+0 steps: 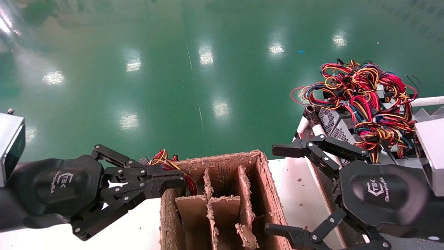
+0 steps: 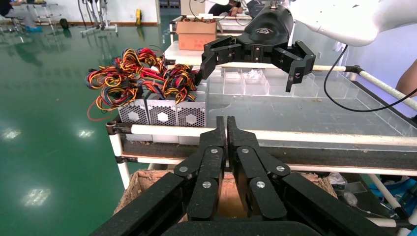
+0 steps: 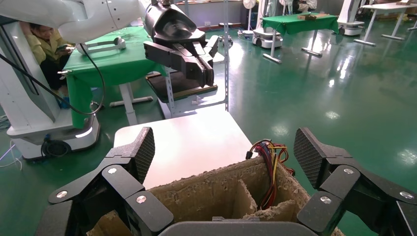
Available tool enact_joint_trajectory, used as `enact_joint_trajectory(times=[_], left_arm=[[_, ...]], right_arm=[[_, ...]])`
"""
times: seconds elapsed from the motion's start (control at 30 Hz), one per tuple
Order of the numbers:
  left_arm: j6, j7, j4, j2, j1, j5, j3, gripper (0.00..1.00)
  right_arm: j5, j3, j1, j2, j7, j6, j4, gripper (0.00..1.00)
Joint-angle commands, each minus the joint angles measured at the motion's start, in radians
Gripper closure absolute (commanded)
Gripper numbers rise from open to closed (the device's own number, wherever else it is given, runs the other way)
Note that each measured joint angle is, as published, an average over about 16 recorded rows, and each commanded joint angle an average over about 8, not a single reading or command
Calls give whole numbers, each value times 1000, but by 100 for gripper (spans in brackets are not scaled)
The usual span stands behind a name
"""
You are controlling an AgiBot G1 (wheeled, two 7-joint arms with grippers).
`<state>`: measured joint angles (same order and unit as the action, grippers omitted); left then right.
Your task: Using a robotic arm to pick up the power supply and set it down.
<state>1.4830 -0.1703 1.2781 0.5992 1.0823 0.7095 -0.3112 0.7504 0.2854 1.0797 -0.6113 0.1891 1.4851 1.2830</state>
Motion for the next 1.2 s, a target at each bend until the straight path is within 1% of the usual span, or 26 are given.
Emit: enact_joint_trajectory(times=[0.03, 0.17, 0.43, 0.63, 0.73, 0.87, 1.0, 1.2], left_arm=[[0, 0, 0, 0, 0, 0, 0, 0], [0, 0, 0, 0, 0, 0, 0, 0], [0, 0, 0, 0, 0, 0, 0, 0], [0, 0, -1, 0, 0, 0, 0, 0], [0, 1, -1, 0, 0, 0, 0, 0], [0, 1, -1, 0, 0, 0, -1, 0], [0, 1, -1, 0, 0, 0, -1, 0], [0, 1, -2, 0, 0, 0, -1, 0]], right_arm=[[-1, 0, -1, 0, -1, 2, -1, 0], [46, 15, 13, -3, 8, -27, 5, 0], [173, 45, 55, -16, 45, -135, 5, 0], [196, 51, 61, -25, 47, -158, 5, 0], [229, 69, 66, -49, 50, -179, 7, 0], [287, 108, 86, -107, 71, -215, 3, 0], [320, 137, 108, -153, 96, -234, -12, 0], [334, 150, 122, -172, 103, -236, -26, 0]])
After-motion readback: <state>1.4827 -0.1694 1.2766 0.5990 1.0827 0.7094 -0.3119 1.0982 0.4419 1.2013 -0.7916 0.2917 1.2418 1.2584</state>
